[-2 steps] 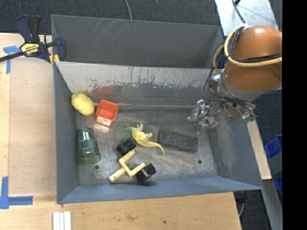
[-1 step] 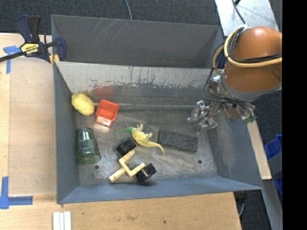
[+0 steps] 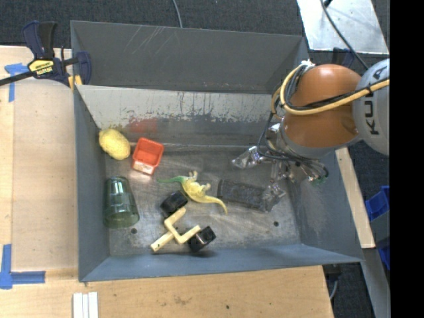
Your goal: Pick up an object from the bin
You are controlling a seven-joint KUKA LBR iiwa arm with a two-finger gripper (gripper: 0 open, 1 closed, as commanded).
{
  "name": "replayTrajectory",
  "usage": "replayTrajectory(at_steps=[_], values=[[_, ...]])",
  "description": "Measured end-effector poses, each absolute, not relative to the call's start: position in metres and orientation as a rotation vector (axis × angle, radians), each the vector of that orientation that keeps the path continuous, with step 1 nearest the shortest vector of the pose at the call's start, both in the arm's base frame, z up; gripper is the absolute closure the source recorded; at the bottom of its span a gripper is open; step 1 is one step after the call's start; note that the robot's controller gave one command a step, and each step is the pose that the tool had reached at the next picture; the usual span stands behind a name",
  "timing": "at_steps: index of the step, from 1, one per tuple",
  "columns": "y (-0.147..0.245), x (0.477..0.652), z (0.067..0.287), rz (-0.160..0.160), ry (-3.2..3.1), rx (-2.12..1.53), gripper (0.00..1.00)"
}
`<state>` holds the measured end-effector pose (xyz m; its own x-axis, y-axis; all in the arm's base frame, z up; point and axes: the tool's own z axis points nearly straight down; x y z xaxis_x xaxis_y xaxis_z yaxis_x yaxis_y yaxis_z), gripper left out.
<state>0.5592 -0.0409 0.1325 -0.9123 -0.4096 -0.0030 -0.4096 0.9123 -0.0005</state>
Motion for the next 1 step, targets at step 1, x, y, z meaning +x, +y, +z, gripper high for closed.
replayTrajectory(at_steps=[1], values=[[-0.041, 0.5594, 0.1327, 0.0, 3.068, -0.657, 0.0]])
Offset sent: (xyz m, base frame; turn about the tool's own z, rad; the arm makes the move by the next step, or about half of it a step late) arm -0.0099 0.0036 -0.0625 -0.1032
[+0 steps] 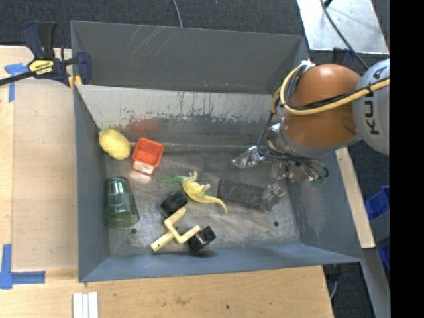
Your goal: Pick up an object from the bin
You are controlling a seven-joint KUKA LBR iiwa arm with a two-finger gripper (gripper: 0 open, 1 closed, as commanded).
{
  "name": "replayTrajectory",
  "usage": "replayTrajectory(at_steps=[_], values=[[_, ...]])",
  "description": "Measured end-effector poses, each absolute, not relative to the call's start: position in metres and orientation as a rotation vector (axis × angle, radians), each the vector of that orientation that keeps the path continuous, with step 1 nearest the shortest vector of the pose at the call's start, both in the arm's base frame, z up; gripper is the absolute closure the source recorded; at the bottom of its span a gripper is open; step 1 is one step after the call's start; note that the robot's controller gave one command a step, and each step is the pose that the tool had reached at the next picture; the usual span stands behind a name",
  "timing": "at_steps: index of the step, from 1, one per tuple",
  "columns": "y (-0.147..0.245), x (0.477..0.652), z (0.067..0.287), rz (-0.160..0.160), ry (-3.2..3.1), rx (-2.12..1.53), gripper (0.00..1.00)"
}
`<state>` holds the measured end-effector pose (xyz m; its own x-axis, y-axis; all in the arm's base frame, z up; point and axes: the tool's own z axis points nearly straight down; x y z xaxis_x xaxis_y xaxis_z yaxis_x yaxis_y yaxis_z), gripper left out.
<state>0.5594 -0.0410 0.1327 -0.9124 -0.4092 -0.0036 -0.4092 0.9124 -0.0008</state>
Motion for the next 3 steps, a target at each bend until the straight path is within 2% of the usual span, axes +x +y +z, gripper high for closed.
replayTrajectory(at_steps=[1, 2, 3], values=[[-0.038, 0.553, 0.075, -0.005, 3.024, -0.806, 1.0], [-0.038, 0.553, 0.075, -0.005, 3.024, -0.806, 1.0], [-0.035, 0.554, 0.249, -0.007, 2.949, -1.051, 1.0]])
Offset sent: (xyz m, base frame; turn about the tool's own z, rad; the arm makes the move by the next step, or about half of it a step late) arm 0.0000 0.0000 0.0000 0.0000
